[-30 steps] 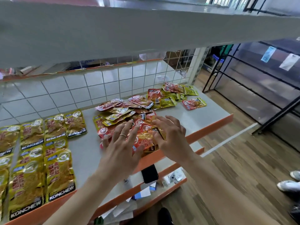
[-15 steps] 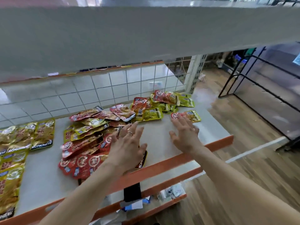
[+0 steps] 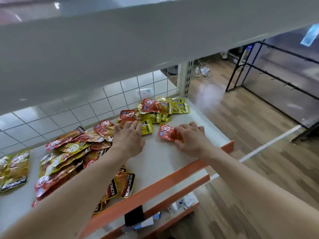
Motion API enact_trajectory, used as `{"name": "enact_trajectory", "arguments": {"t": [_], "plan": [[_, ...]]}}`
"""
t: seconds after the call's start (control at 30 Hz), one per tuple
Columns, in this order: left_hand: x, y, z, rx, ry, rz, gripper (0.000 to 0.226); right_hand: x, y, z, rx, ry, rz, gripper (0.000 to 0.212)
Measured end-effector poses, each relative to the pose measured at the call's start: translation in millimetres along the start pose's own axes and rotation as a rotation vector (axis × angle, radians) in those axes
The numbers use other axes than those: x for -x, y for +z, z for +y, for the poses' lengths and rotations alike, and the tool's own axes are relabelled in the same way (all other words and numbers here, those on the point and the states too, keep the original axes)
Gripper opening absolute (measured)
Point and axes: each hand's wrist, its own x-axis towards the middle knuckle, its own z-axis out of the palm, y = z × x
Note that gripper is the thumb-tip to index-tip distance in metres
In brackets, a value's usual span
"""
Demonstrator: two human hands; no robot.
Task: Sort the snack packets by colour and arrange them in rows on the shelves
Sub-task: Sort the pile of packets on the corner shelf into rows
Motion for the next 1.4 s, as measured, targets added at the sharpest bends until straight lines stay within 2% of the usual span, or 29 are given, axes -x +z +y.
{"name": "enact_trajectory", "arguments": {"t": [0.13, 0.23, 0.3, 0.5, 0.63, 0.7, 0.77, 0.83, 0.97, 1.03, 1.13, 1.23, 1.4], "plan": [[-2, 9, 7, -0.049, 0.082, 0.175, 0.045, 8, 0, 8, 0.007, -0.056, 0.021, 0.043], [4, 13, 17, -0.013, 0.211, 0.245, 0.046, 12, -3, 11, -0.032, -0.041, 0.02, 0.052], [8, 16, 23, 0.022, 0.268, 0.268, 0.045, 15, -5, 11, -0.05, -0.054, 0.029, 0.052], [29, 24, 17, 0.371, 0.283, 0.169, 0.061, 17, 2, 10, -0.188, -0.034, 0.124, 0.041], [41, 28, 25, 0.692, 0.279, 0.117, 0.07, 11, 8, -1, -0.301, -0.023, 0.148, 0.037], [45, 33, 29, 0.763, 0.28, 0.171, 0.062, 6, 10, -12, -0.336, -0.081, 0.113, 0.035], [50, 35, 28, 0.811, 0.235, 0.318, 0.043, 6, 11, -19, -0.386, -0.133, 0.097, 0.037], [53, 34, 22, 0.788, 0.172, 0.43, 0.032, 10, 13, -22, -0.393, -0.173, 0.14, 0.036], [51, 27, 15, 0.63, 0.151, 0.434, 0.028, 27, 21, -25, -0.191, -0.318, 0.225, 0.032], [44, 23, 15, 0.56, 0.148, 0.381, 0.032, 33, 26, -27, -0.089, -0.366, 0.163, 0.036], [28, 15, 17, 0.426, 0.131, 0.171, 0.047, 35, 26, -27, -0.043, -0.363, 0.068, 0.045], [17, 9, 14, 0.271, 0.178, 0.04, 0.047, 33, 21, -24, -0.044, -0.383, 0.019, 0.042], [13, 9, 4, 0.128, 0.38, 0.172, 0.021, 34, 21, -16, 0.084, -0.584, 0.101, 0.027]]}}
